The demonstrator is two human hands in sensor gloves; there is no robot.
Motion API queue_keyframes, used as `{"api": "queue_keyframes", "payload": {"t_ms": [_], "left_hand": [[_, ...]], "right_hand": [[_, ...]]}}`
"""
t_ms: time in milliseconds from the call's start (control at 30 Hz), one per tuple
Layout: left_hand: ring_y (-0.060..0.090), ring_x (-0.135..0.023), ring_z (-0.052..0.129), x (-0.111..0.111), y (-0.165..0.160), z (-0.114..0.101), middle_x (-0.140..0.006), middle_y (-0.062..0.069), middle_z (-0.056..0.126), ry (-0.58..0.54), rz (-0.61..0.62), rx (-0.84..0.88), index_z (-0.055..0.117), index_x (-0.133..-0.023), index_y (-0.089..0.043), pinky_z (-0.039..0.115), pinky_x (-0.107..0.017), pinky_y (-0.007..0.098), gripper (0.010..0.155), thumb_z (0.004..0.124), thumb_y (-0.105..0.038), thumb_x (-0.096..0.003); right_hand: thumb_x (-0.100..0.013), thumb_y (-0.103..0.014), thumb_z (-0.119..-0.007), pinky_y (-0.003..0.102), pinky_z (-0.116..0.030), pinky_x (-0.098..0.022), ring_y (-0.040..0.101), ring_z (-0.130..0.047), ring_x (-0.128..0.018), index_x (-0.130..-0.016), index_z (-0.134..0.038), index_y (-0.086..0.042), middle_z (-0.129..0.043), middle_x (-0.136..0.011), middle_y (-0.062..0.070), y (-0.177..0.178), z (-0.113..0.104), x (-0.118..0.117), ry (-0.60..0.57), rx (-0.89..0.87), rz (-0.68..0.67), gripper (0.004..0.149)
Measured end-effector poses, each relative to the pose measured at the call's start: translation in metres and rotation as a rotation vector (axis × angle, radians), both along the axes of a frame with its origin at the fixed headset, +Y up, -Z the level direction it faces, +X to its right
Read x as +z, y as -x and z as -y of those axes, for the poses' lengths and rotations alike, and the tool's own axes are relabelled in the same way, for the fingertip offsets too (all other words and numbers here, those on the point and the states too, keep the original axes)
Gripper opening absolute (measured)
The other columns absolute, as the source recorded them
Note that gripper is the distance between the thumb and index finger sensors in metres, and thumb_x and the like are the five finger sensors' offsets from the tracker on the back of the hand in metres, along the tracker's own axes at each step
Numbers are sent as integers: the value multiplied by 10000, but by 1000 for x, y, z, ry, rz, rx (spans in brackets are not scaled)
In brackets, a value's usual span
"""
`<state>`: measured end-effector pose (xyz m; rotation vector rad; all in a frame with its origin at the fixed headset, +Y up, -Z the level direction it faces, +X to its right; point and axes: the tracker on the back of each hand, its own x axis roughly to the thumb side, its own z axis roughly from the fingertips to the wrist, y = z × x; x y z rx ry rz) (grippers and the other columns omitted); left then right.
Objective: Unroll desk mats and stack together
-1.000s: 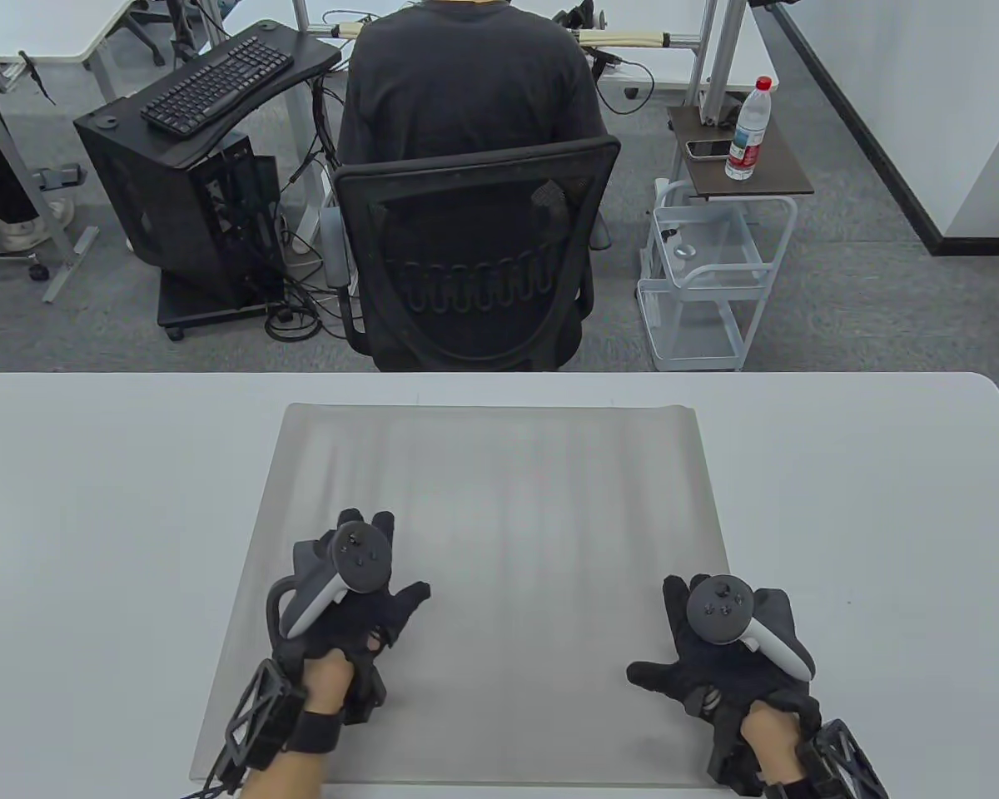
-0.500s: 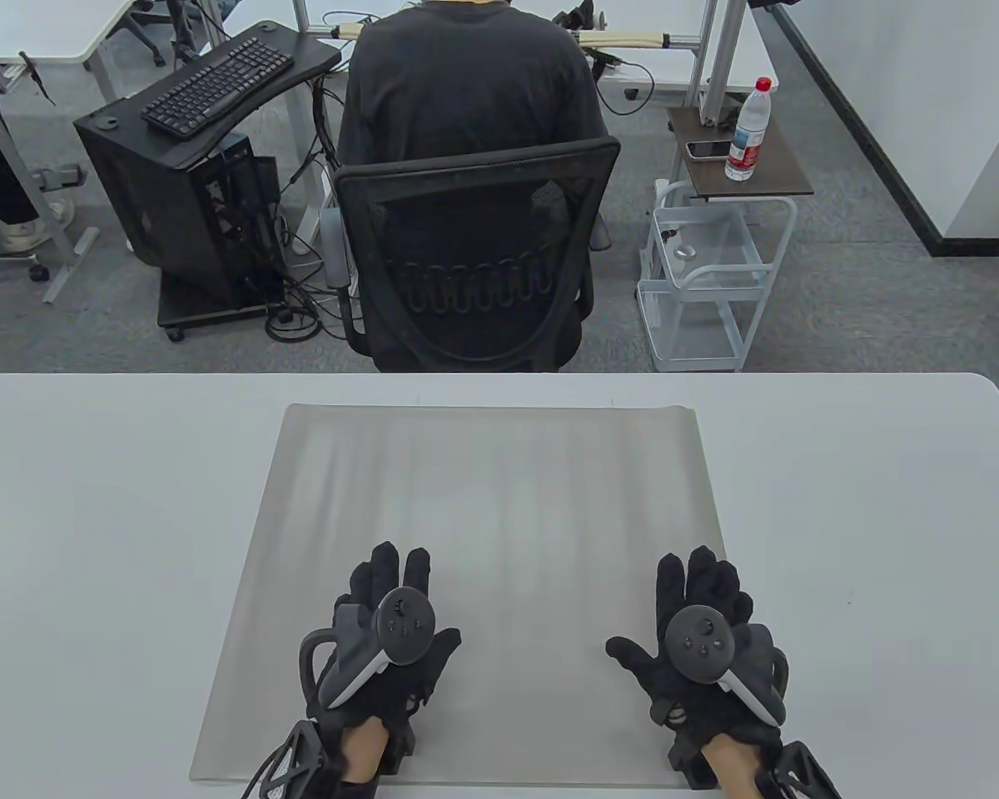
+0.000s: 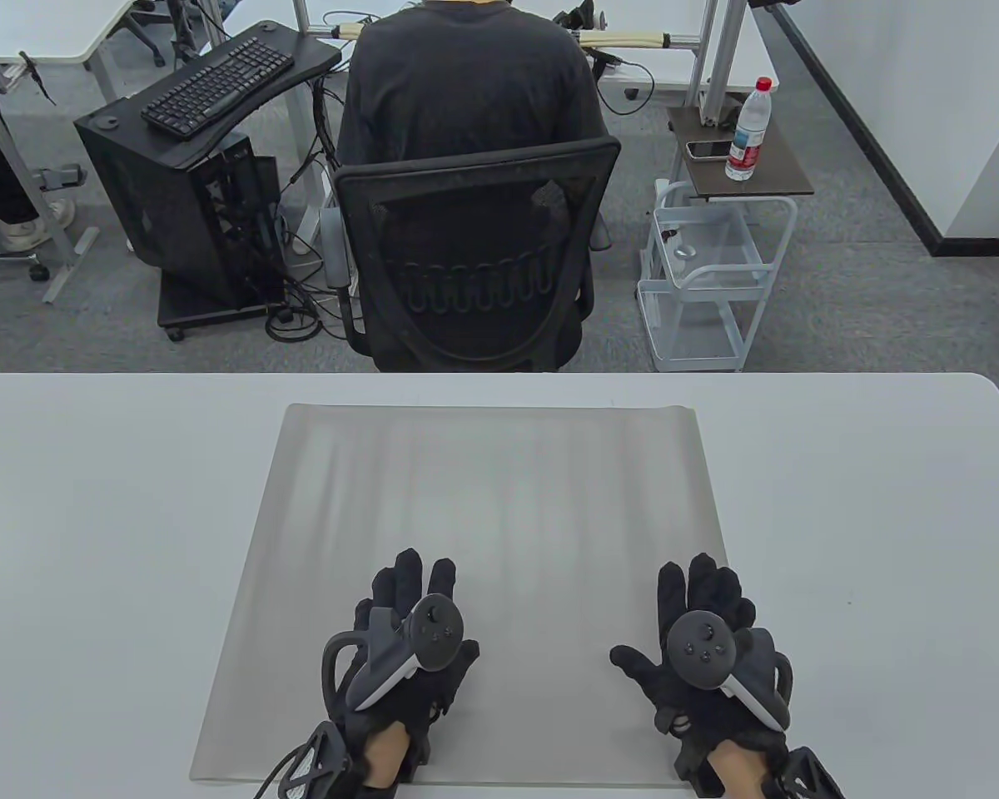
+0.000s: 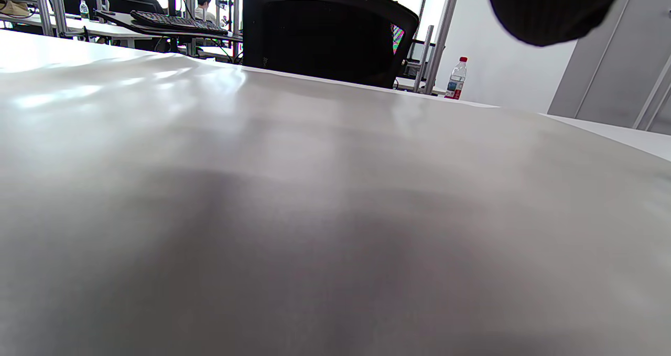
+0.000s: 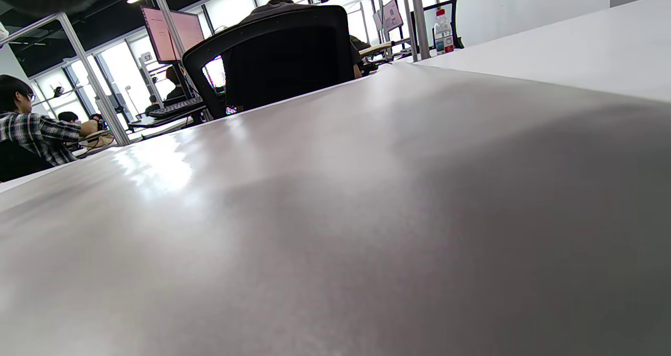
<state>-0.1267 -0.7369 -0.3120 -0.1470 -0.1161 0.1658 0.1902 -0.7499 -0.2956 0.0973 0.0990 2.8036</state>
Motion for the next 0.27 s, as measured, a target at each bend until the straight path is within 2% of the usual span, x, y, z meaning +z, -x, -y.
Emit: {"api": "queue_keyframes", "payload": {"t_ms": [267], "left_hand": [[499,-1034,239,-2,-9,8,-1123,159,60,42,17,-17,181,-1012,-310,358,-716,673,867,714,-583,-385]], "right_hand": [[-404,-699,-622,660,-59,-644,479,111,-940,-994,33,-241,167,-1043,146,5,2,3,33,6,-36,994]]}}
